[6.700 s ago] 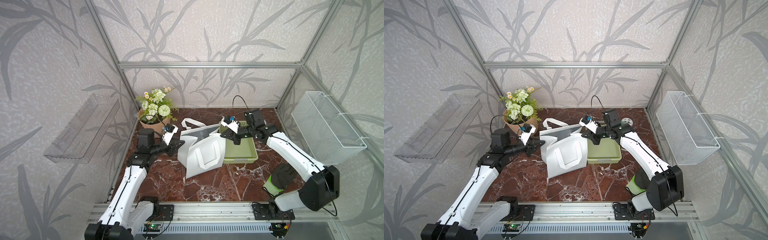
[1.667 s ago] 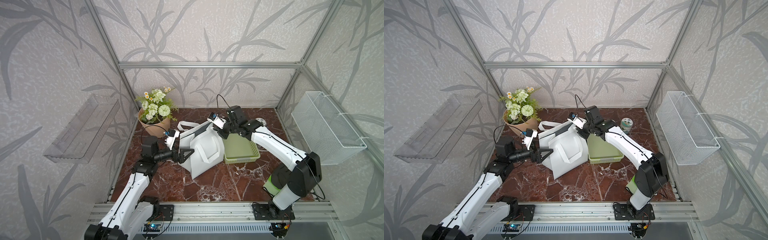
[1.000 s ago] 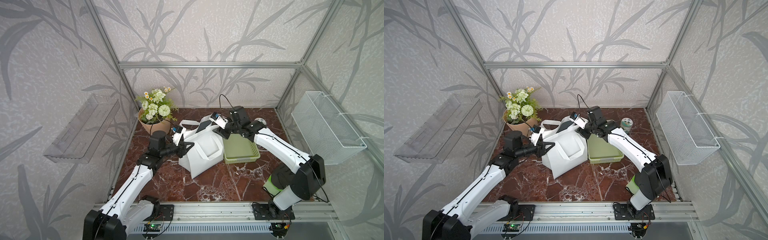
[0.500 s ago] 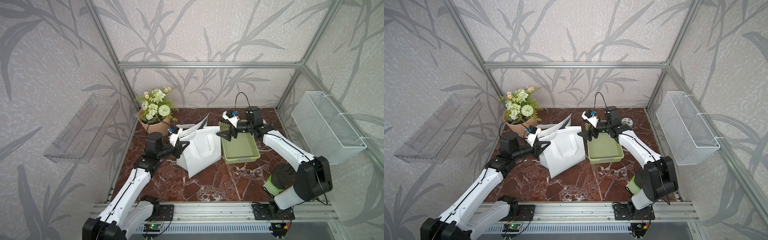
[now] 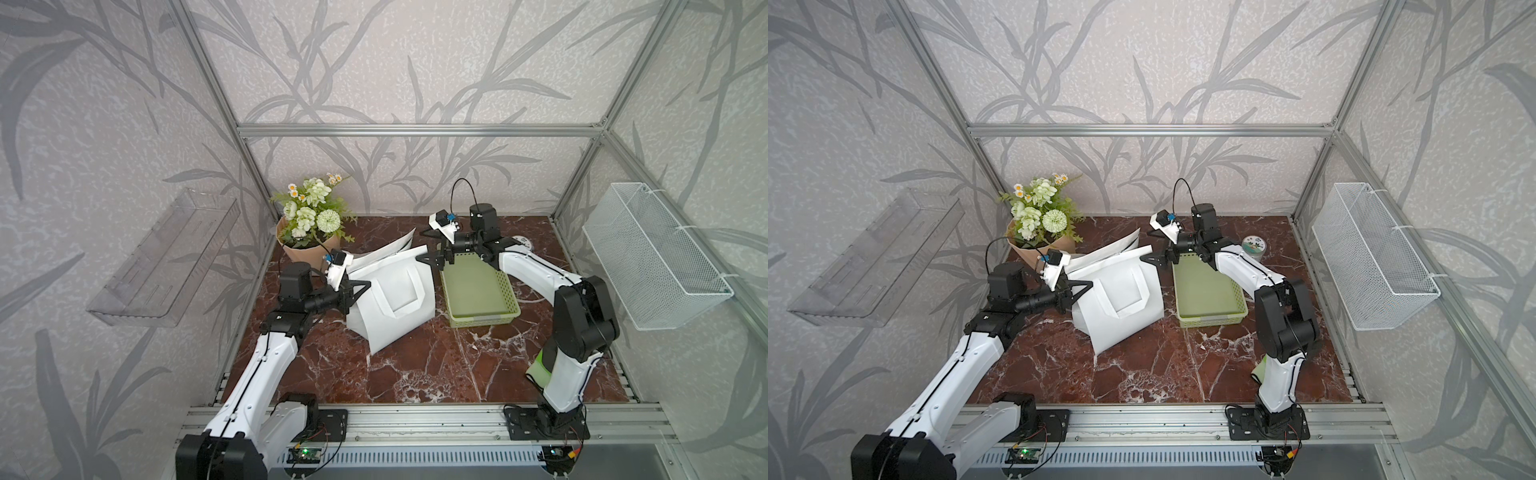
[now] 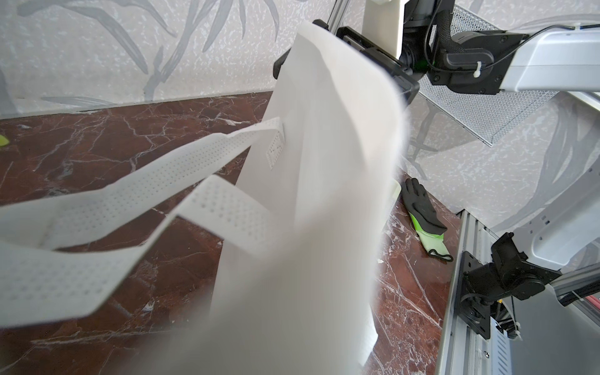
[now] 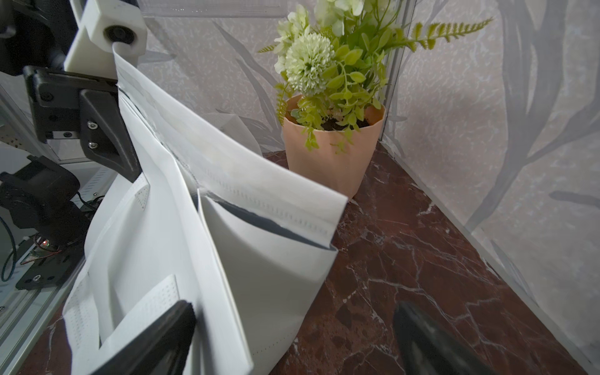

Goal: Place the ice pack in the delivery bag
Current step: Close the delivery bag at the center of the board.

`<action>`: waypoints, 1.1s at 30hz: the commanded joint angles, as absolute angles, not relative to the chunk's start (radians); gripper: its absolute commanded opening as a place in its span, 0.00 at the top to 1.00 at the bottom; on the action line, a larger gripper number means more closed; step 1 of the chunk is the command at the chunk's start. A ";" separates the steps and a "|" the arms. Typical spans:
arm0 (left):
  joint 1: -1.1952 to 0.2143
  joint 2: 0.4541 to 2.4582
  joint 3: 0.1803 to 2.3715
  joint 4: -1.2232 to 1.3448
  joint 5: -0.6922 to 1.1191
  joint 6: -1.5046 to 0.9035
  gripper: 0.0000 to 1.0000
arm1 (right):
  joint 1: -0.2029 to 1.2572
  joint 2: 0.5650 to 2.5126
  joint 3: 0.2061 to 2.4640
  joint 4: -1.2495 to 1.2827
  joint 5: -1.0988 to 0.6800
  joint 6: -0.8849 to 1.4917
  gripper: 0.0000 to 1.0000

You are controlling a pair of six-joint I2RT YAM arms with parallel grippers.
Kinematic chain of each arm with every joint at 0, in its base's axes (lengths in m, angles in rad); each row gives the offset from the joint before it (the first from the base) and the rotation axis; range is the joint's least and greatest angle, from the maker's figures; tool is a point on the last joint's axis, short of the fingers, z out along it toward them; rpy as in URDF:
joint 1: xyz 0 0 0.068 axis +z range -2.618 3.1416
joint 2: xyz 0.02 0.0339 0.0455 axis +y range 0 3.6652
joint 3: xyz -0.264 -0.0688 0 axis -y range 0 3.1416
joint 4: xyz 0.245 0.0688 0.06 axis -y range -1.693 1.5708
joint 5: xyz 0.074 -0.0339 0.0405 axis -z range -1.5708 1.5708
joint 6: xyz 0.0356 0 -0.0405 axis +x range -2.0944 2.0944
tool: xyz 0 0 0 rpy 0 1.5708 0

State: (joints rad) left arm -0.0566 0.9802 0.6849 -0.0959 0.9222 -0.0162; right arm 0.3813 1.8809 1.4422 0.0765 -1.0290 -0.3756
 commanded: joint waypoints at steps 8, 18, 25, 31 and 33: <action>-0.025 0.995 0.716 -0.091 0.974 0.022 1.00 | 0.426 1.974 1.547 0.135 -1.135 -0.328 0.21; 0.006 1.009 0.721 -0.061 1.000 0.009 1.00 | 0.438 1.862 1.392 0.079 -1.122 -0.364 0.53; 0.027 1.027 0.732 -0.079 1.068 0.021 1.00 | 0.440 1.735 1.278 -0.030 -1.038 -0.448 0.78; 0.026 1.063 0.764 -0.042 1.136 -0.022 1.00 | 0.412 1.591 1.263 -0.250 -0.952 -0.516 1.00; 0.014 1.070 0.777 -0.041 1.134 -0.025 1.00 | 0.385 1.542 1.243 -0.278 -0.947 -0.512 1.00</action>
State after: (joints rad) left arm 0.0139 1.0687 0.7162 -0.1028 1.1027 -0.0040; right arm 0.4229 1.6260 1.2549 -0.1608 -0.9779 -0.4801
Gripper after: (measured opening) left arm 0.048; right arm 0.058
